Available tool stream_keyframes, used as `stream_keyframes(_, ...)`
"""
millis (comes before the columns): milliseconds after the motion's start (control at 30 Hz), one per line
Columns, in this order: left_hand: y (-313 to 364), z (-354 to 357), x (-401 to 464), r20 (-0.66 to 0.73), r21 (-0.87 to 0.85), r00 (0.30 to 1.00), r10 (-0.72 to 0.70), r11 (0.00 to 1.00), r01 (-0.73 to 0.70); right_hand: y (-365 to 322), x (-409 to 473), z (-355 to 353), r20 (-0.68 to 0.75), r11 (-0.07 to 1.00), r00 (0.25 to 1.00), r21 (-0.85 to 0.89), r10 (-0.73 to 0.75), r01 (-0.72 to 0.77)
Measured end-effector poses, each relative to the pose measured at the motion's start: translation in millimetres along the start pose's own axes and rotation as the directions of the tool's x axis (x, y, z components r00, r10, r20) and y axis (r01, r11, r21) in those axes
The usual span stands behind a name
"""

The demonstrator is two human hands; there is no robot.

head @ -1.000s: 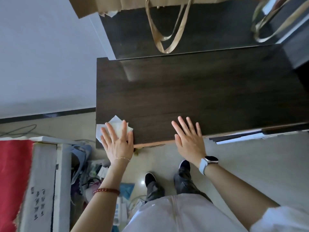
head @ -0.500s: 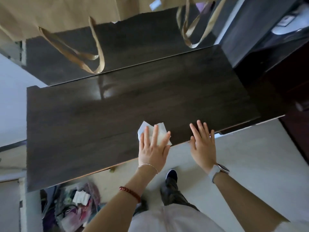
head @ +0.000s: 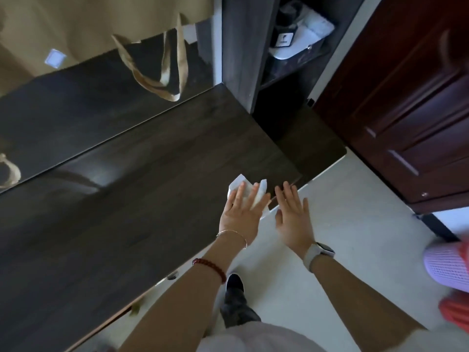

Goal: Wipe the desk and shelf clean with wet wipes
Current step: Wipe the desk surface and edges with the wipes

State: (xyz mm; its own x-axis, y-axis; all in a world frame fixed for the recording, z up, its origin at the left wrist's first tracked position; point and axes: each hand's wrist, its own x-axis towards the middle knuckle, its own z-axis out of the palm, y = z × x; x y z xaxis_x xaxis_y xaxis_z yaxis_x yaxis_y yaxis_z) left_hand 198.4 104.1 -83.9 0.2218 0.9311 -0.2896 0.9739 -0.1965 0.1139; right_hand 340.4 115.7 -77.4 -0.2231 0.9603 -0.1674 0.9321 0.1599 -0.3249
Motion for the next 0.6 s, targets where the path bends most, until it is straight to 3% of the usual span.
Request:
stream_keyframes(133, -15, 12, -41, -0.104, -0.058, 0.989, -0.105, 0.993, 0.099, -27, -8, 12, 0.051, 0.997, 0.998, -0.061, -0.047, 0.050)
stream_keyframes(267, -51, 34, -118, -0.112, -0.114, 0.954, -0.278, 0.957, 0.265, -61, -27, 27, 0.077, 0.992, 0.996, -0.111, -0.055, 0.063)
stream_keyframes(333, -75, 45, -168, -0.177, -0.125, 0.925, -0.337, 0.940, 0.319, -89, -43, 36, 0.077, 0.985, 0.989, -0.106, -0.130, 0.138)
stream_keyframes(467, -125, 57, -268, -0.288, -0.228, 0.802, -0.523, 0.851, 0.473, -158, -76, 65, 0.137, 0.952, 0.951, -0.089, -0.278, 0.292)
stream_keyframes(600, -178, 79, -362, -0.264, -0.296, 0.690, -0.674, 0.738, 0.606, -224, -113, 95, 0.180, 0.912, 0.902, -0.044, -0.393, 0.407)
